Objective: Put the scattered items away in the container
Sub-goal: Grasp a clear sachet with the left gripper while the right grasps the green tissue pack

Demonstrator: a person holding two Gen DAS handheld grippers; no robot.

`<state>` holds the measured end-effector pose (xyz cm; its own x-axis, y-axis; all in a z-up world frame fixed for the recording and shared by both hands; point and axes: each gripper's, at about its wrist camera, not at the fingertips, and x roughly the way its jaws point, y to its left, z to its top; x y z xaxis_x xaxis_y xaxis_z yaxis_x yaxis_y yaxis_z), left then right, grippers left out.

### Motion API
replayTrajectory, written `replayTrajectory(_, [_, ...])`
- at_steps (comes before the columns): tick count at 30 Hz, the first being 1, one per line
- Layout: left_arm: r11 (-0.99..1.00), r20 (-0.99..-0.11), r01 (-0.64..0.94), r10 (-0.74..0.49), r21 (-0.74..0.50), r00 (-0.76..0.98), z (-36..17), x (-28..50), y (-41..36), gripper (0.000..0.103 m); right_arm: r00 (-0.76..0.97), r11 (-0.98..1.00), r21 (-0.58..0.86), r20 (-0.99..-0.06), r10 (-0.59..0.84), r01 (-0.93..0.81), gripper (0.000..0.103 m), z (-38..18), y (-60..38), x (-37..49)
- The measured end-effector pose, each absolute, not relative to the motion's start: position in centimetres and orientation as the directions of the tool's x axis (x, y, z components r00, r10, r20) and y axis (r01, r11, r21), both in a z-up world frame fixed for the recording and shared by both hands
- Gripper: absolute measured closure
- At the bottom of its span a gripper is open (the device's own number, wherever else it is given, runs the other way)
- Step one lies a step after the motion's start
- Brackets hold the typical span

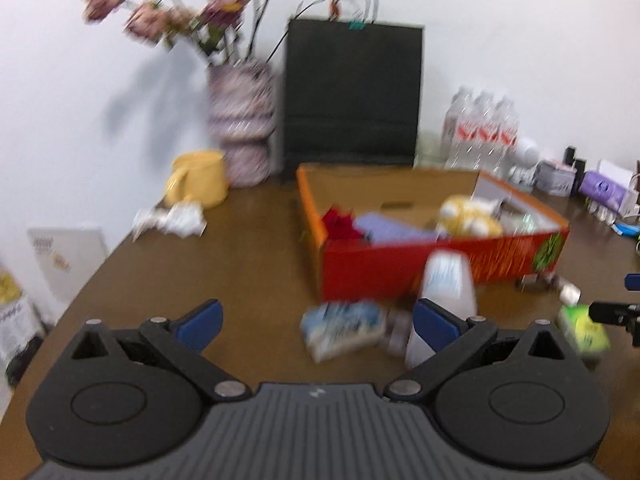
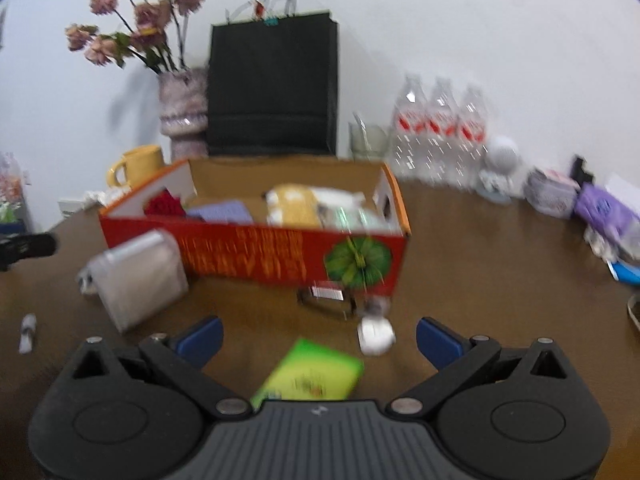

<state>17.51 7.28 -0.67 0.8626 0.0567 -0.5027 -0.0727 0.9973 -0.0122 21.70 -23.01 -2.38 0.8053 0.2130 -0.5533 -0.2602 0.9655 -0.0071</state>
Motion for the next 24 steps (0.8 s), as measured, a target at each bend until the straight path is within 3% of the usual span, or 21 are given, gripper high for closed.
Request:
replayTrajectory(7, [0.994,-0.593,-0.111,0.084,-0.010,0.801,-3.6,14.6,9.0,0.000,0.787,0.983,0.006,-0.597,0.152,-0.185,0.000,-4.8,-22.5,20.2])
replayTrajectory(12, [0.995,-0.608,-0.104,0.087,0.007,0.789,-4.4,14.3,9.0,0.003,0.784,0.986,-0.004,-0.607,0.128,-0.164,0.002,-5.3,-21.3,20.3])
replayTrajectory(14, [0.995,-0.615,-0.099,0.071,-0.012,0.786,-4.6,14.3,9.0,0.010,0.784,0.987,-0.003,-0.608,0.127,-0.161,0.003,-5.4,-20.9,20.6])
replayTrajectory(16, [0.993,-0.630,-0.113,0.074,-0.021,0.773,-5.0,14.5,8.8,0.032,0.783,0.989,-0.003,-0.612,0.113,-0.145,0.009,-5.6,-20.6,21.0])
replayTrajectory(19, [0.991,-0.634,-0.135,0.107,0.005,0.766,-5.4,14.5,8.4,0.046,0.772,0.993,0.019,-0.628,0.103,-0.117,0.018,-5.9,-20.6,21.9])
replayTrajectory(20, [0.990,-0.628,-0.139,0.116,0.013,0.770,-5.4,14.4,8.3,0.051,0.766,0.994,0.027,-0.634,0.102,-0.110,0.026,-6.1,-20.7,22.2])
replayTrajectory(22, [0.988,-0.623,-0.152,0.119,0.001,0.773,-5.3,14.3,8.4,0.075,0.769,0.995,0.017,-0.632,0.090,-0.102,0.043,-6.3,-20.7,22.4])
replayTrajectory(23, [0.988,-0.622,-0.157,0.119,-0.005,0.774,-5.3,14.2,8.5,0.081,0.773,0.995,0.014,-0.629,0.086,-0.100,0.057,-6.3,-20.7,22.4])
replayTrajectory(24, [0.987,-0.621,-0.161,0.117,-0.015,0.775,-5.2,14.2,8.6,0.083,0.774,0.994,0.028,-0.626,0.098,-0.103,0.058,-6.3,-20.9,22.3])
